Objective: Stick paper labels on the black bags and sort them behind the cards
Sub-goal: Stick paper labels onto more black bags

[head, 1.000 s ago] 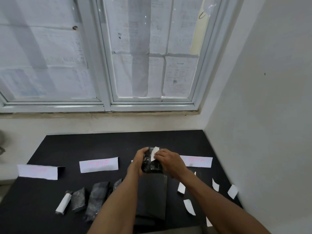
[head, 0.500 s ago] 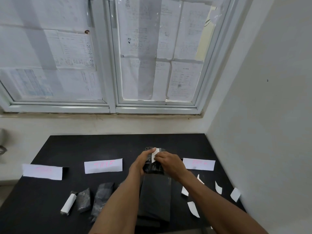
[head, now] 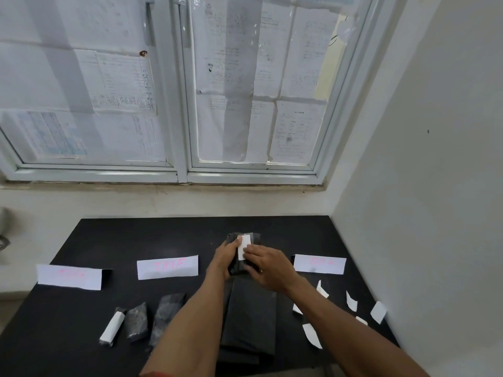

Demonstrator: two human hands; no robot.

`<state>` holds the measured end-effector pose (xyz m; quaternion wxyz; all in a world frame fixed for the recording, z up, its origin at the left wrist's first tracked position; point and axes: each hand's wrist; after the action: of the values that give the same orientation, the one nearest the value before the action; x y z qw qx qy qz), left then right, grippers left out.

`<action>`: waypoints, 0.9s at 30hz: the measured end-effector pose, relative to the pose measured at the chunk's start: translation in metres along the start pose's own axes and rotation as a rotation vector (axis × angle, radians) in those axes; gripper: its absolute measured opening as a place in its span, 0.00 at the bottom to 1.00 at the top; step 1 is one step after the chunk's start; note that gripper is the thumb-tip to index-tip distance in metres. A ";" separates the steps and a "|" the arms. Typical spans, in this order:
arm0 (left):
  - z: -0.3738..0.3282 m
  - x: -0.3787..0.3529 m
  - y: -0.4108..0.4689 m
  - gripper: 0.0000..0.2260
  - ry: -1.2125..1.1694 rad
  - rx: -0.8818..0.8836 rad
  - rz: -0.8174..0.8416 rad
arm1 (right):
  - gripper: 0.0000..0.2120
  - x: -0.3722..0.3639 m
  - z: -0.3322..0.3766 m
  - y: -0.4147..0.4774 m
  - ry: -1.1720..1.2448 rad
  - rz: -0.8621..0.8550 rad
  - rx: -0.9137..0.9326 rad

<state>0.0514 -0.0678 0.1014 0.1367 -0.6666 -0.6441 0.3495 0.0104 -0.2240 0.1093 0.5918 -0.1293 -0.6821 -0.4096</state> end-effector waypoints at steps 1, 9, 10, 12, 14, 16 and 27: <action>-0.001 0.000 -0.002 0.14 -0.010 -0.013 -0.003 | 0.19 -0.002 0.002 -0.003 0.007 0.015 -0.014; -0.005 -0.002 -0.007 0.15 0.050 -0.079 -0.043 | 0.27 -0.017 0.015 -0.031 -0.151 0.061 0.025; -0.004 -0.001 -0.007 0.14 0.053 -0.071 -0.048 | 0.26 -0.017 0.015 -0.034 -0.155 0.056 0.046; -0.002 0.002 -0.008 0.16 0.078 -0.056 -0.037 | 0.24 -0.016 0.017 -0.039 -0.130 0.022 0.040; -0.001 0.004 -0.009 0.20 0.074 -0.027 0.037 | 0.22 -0.012 0.018 -0.041 -0.041 -0.072 -0.032; -0.001 0.005 -0.014 0.23 0.054 0.000 0.118 | 0.19 -0.007 0.019 -0.039 0.086 -0.186 -0.142; 0.005 0.005 -0.024 0.31 0.077 0.071 0.317 | 0.20 0.019 0.001 -0.010 0.995 -0.095 -0.742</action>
<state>0.0292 -0.0611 0.1119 0.1276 -0.7676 -0.5123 0.3634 -0.0020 -0.2353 0.1225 0.7356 -0.0894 -0.1417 -0.6564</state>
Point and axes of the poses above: each hand's wrist, its own y-axis towards the middle knuckle, its own x-axis out of the back of the hand, z = x × y, and after that the axes turned 5 degrees about x, right-handed
